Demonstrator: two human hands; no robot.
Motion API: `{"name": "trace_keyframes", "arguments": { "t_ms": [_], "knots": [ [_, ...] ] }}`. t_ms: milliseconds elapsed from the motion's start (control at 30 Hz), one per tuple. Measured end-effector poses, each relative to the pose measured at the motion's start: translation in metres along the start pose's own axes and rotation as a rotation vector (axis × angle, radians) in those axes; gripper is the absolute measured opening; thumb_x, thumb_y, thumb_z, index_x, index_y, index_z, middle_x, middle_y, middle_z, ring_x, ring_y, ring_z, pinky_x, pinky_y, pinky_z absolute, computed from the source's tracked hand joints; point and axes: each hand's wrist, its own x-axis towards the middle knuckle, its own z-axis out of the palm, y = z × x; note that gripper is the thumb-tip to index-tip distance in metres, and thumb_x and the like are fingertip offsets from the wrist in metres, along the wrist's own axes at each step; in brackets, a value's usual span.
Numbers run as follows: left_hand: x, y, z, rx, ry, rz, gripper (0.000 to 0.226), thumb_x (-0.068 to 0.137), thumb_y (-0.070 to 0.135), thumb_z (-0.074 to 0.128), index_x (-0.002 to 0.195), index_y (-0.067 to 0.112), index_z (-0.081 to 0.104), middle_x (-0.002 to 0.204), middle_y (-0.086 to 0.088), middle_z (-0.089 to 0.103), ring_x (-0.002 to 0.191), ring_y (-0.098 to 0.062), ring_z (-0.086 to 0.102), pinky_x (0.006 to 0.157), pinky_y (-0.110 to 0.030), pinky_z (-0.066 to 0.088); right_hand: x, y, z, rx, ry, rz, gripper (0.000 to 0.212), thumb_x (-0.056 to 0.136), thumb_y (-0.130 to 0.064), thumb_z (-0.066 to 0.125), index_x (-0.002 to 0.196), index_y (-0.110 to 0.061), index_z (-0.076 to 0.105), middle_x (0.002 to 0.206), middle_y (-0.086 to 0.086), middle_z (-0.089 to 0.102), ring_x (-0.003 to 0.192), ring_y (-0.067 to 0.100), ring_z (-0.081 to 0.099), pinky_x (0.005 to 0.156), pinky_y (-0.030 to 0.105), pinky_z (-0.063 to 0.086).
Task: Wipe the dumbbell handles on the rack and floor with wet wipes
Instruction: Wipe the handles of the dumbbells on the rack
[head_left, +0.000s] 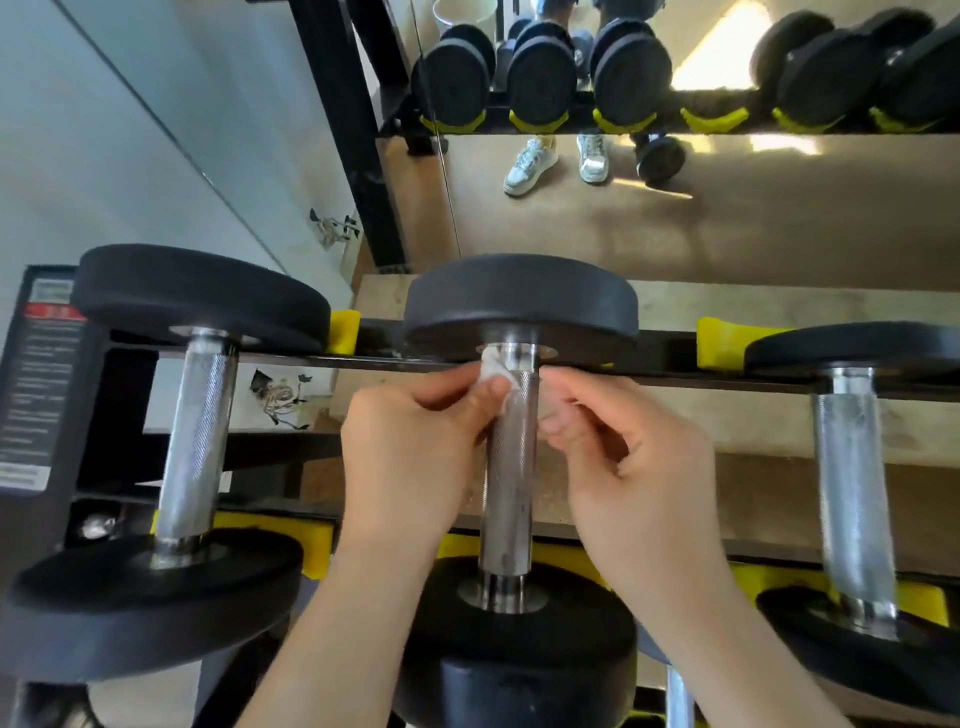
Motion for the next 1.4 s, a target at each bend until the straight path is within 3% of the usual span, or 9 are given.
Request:
{"name": "trace_keyframes", "arguments": {
  "t_ms": [167,333,500,667,833,1033,1167,1300,1400],
  "knots": [
    [0.020,0.002,0.008,-0.458,-0.090,-0.366,0.011,0.089,0.008,0.065,0.081,0.006,0.074,0.076,-0.011,0.074,0.076,-0.027,0.071,0.072,-0.037,0.059,-0.015,0.002,-0.003,0.014,-0.080,0.144,0.028,0.090,-0.006,0.064,0.110,-0.025,0.071,0.092,-0.015,0.070,0.086,0.000,0.065,0.077,0.019,0.054],
    [-0.006,-0.005,-0.004,0.315,0.028,0.283,0.011,0.085,0.023,0.070,0.088,0.032,0.075,0.073,0.016,0.071,0.070,0.000,0.065,0.066,-0.018,0.053,-0.018,0.001,-0.011,0.076,-0.126,0.209,0.030,0.090,-0.010,0.063,0.105,-0.035,0.068,0.091,-0.021,0.069,0.087,-0.006,0.064,0.078,0.009,0.050],
    [-0.020,-0.011,-0.012,0.614,-0.078,0.822,0.010,0.082,0.023,0.068,0.086,0.019,0.077,0.073,0.006,0.065,0.061,-0.008,0.059,0.051,-0.027,0.053,-0.022,0.001,-0.018,0.119,-0.158,0.268,0.036,0.090,-0.008,0.061,0.098,-0.043,0.065,0.092,-0.020,0.070,0.088,-0.004,0.065,0.079,0.011,0.050],
    [0.005,0.007,0.004,0.763,0.007,0.882,0.012,0.080,0.009,0.075,0.088,0.018,0.076,0.079,-0.001,0.067,0.062,-0.017,0.064,0.051,-0.030,0.052,-0.027,0.002,-0.018,0.166,-0.138,0.328,0.040,0.090,-0.008,0.063,0.092,-0.049,0.061,0.088,-0.018,0.070,0.086,-0.002,0.065,0.075,0.009,0.050],
    [-0.014,0.008,-0.004,1.163,-0.299,1.059,0.012,0.066,0.012,0.068,0.073,0.021,0.073,0.071,0.003,0.060,0.054,-0.019,0.057,0.041,-0.025,0.044,-0.030,0.012,-0.019,0.260,-0.128,0.433,0.036,0.092,-0.009,0.059,0.098,-0.043,0.065,0.090,-0.019,0.070,0.087,0.003,0.066,0.082,0.030,0.057],
    [0.005,0.027,0.008,1.316,-0.167,1.049,0.022,0.074,0.012,0.055,0.080,0.021,0.075,0.075,0.001,0.065,0.061,-0.022,0.062,0.045,-0.026,0.042,-0.032,0.007,-0.007,0.364,-0.182,0.443,0.052,0.094,-0.008,0.055,0.129,-0.045,0.043,0.112,-0.023,0.055,0.101,-0.009,0.054,0.082,0.003,0.043],
    [-0.020,0.033,0.008,1.491,-0.662,0.870,0.014,0.084,0.016,0.049,0.083,0.021,0.062,0.082,0.008,0.046,0.081,-0.015,0.054,0.065,-0.029,0.044,-0.043,0.011,-0.010,0.358,-0.166,0.401,0.046,0.093,-0.001,0.054,0.128,-0.030,0.053,0.112,-0.015,0.060,0.099,-0.005,0.057,0.080,0.005,0.043],
    [-0.026,0.026,-0.010,1.389,-0.918,0.674,0.012,0.084,0.015,0.057,0.076,0.023,0.063,0.075,0.008,0.048,0.082,-0.016,0.058,0.071,-0.032,0.049,-0.068,0.007,-0.024,0.336,-0.214,0.294,0.029,0.095,-0.037,0.054,0.122,-0.047,0.050,0.115,-0.022,0.055,0.112,-0.004,0.051,0.087,0.006,0.039],
    [-0.014,0.018,-0.015,1.236,-0.631,0.972,0.019,0.069,0.006,0.077,0.076,0.022,0.071,0.067,0.007,0.059,0.058,-0.019,0.061,0.048,-0.030,0.052,-0.093,0.005,-0.033,0.225,-0.327,0.182,0.049,0.086,-0.075,0.036,0.131,-0.054,0.038,0.131,-0.026,0.034,0.129,0.005,0.034,0.099,0.020,0.035]
  ]
}}
